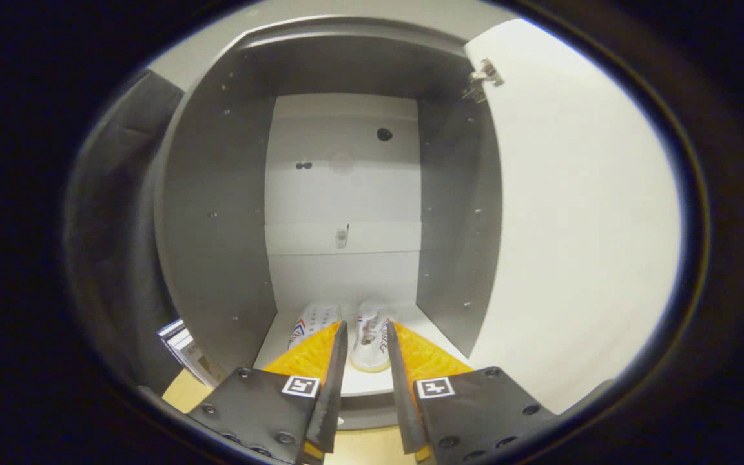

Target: Open the shoe cabinet door, grab the shoes and put them into the shoe cabinet, then close the shoe cabinet door.

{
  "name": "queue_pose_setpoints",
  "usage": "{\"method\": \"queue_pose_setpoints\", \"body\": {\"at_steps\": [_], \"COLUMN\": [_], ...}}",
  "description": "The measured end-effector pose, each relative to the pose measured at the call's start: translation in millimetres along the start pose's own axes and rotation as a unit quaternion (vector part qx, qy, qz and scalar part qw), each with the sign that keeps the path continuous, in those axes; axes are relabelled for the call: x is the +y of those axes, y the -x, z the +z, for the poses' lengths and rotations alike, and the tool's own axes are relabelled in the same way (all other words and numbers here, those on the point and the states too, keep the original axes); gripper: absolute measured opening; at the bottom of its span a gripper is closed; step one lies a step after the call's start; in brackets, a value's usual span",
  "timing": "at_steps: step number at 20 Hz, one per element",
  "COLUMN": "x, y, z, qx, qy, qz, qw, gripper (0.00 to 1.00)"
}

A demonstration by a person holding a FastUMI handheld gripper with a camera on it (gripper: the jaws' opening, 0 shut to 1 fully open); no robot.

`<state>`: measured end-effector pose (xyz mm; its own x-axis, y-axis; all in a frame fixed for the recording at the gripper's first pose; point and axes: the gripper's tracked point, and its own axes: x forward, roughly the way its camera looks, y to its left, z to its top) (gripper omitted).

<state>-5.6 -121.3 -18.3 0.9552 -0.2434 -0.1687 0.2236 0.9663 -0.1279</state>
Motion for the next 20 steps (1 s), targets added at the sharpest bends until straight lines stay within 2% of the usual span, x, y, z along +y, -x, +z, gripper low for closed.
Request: {"method": "queue_pose_setpoints", "body": {"at_steps": [7,13,17,20], "x": [-43.9,-89.4,-132.1,-159.6], "y": [87.5,155.7,198.5,224.9], "z": [14.3,38.4,47.8,49.0], "qx": [-0.043,-0.093,-0.121,-0.125], "qy": [0.0,-0.012,-0.019,-0.023], "qz": [-0.049,-0.068,-0.077,-0.061], "qw": [0.998,0.993,0.99,0.99], "gripper": [0.4,0.4,0.4,0.4]}}
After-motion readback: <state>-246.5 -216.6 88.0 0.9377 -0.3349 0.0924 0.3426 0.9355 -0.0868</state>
